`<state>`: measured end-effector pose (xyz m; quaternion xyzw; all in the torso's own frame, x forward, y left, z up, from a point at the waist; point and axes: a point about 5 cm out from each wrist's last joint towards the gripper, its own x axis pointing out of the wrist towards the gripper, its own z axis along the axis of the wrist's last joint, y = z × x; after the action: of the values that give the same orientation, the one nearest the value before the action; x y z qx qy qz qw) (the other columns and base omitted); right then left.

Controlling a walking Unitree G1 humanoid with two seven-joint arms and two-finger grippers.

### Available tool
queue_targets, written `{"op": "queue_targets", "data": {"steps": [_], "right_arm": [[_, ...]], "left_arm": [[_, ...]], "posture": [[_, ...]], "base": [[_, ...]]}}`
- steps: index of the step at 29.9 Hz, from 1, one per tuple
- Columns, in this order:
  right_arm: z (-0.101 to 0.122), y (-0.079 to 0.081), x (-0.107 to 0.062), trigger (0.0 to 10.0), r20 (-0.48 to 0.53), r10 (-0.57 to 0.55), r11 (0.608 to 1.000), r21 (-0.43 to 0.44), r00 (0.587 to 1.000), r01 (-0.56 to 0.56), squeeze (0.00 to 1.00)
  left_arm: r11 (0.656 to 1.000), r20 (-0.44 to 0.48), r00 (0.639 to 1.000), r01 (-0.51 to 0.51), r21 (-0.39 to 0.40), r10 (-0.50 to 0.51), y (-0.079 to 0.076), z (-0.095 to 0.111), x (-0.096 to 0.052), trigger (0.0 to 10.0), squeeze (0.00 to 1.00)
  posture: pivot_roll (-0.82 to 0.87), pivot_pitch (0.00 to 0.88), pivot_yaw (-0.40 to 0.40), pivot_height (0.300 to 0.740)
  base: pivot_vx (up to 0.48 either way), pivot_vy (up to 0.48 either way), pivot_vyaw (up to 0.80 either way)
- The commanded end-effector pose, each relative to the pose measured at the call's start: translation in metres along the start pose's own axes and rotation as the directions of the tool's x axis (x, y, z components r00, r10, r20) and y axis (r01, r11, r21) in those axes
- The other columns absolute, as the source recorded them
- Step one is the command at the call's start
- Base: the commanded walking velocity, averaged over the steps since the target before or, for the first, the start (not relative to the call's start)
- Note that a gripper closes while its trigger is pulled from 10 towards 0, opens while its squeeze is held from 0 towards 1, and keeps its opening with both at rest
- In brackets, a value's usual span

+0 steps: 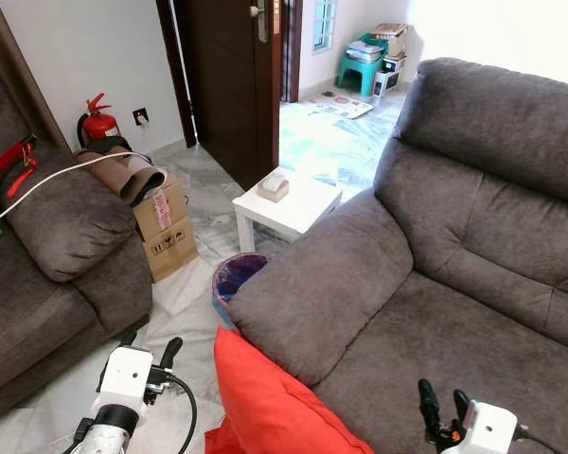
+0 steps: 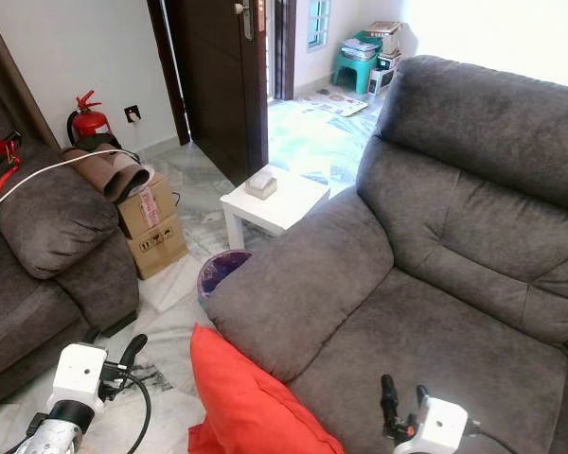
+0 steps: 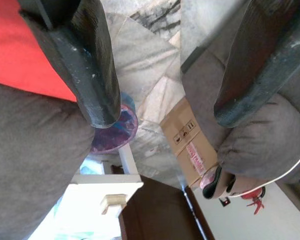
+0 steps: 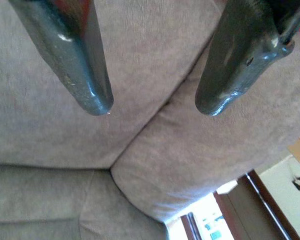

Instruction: Move the pillow to the sofa from floor

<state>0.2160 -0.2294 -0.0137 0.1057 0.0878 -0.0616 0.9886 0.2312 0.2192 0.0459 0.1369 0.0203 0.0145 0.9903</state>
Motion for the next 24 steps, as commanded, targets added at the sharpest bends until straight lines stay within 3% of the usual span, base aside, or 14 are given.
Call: {"op": "queue_targets", "data": {"steps": [1,10,18,24], "right_arm": [[0.002,-0.001,0.001,10.0,-0.002,0.009,1.0,-0.002,1.0,-0.009,0.0],[0.008,-0.012,0.0,10.0,0.009,-0.019,1.0,-0.023,1.0,0.02,0.0],[0.006,-0.004,0.009,10.0,-0.048,-0.004,0.998,-0.062,0.999,0.001,0.0],[0.008,-0.002,0.012,10.0,-0.043,-0.002,0.998,-0.059,0.999,-0.001,0.0]], "left_arm": [[1.0,-0.013,1.0,-0.011,0.0,0.011,0.004,0.0,-0.002,10.0,0.0],[0.999,-0.028,0.999,0.022,0.035,-0.021,0.009,0.0,-0.004,10.0,0.0],[0.999,-0.015,0.999,0.03,0.032,-0.029,0.01,0.006,0.005,10.0,0.0],[0.999,-0.013,0.999,0.031,0.031,-0.03,0.01,0.008,0.006,10.0,0.0]], "posture": [[0.1,0.0,0.0,0.74],[0.1,0.0,0.018,0.74],[0.11,0.05,0.018,0.74],[0.12,0.074,0.015,0.705]], "base": [[0.0,0.0,0.0],[0.0,0.0,0.0],[0.0,0.0,0.0],[0.0,0.0,0.0]]}}
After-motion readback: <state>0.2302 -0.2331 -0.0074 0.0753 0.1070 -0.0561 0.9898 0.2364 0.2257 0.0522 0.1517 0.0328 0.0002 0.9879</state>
